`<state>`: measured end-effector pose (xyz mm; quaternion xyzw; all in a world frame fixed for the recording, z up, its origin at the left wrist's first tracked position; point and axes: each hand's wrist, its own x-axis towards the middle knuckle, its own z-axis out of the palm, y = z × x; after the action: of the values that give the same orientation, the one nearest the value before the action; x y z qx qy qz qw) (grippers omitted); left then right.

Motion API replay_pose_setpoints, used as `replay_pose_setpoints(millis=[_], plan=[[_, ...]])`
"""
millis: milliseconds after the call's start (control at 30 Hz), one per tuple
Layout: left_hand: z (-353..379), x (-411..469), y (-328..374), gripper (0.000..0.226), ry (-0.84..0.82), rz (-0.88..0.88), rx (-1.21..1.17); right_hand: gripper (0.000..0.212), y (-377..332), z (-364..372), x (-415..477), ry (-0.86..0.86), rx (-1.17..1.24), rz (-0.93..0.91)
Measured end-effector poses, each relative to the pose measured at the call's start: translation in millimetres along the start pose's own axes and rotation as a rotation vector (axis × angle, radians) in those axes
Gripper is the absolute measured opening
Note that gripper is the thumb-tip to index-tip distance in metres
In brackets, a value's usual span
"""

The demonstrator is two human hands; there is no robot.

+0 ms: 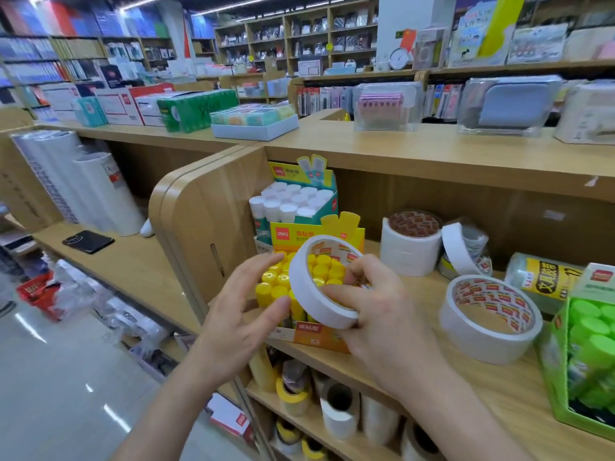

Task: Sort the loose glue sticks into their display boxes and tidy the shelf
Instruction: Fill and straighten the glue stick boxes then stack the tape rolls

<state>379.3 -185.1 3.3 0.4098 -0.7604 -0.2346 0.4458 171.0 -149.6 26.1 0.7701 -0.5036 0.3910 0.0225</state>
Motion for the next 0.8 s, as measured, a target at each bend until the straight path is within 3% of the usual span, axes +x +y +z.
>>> replay_pose_setpoints(millis=[100, 167, 233, 300, 400, 467, 567, 700, 800], plan=[[-11, -6, -14, 0.077, 0.053, 0.033, 0.321, 0.015, -11, 22, 11, 0.028, 0.104, 0.010], [-17, -5, -19, 0.081, 0.121, 0.049, 0.485, 0.009, -17, 33, 14, 0.098, 0.325, 0.070], [-22, -2, -20, 0.077, 0.165, 0.083, 0.646, 0.016, -21, 40, 13, 0.187, 0.608, 0.235], [-26, -1, -20, 0.077, 0.143, 0.118, 0.759, 0.003, -22, 44, 9, 0.229, 0.844, 0.448], [-27, -2, -16, 0.086, 0.026, 0.167, 0.807, 0.041, -18, 56, -1, 0.172, 1.145, 0.711], [-23, -2, -14, 0.097, -0.061, 0.171, 0.864, 0.048, -17, 59, -1, 0.128, 1.188, 0.733], [-23, 3, -19, 0.100, -0.051, 0.121, 0.929, 0.047, -22, 61, -1, 0.019, 1.246, 0.718], [-30, 7, -22, 0.098, -0.041, 0.056, 0.948, 0.031, -28, 60, 3, -0.138, 1.228, 0.700], [-29, 6, -21, 0.094, -0.061, 0.037, 0.933, 0.027, -26, 54, 6, -0.136, 1.309, 0.745]])
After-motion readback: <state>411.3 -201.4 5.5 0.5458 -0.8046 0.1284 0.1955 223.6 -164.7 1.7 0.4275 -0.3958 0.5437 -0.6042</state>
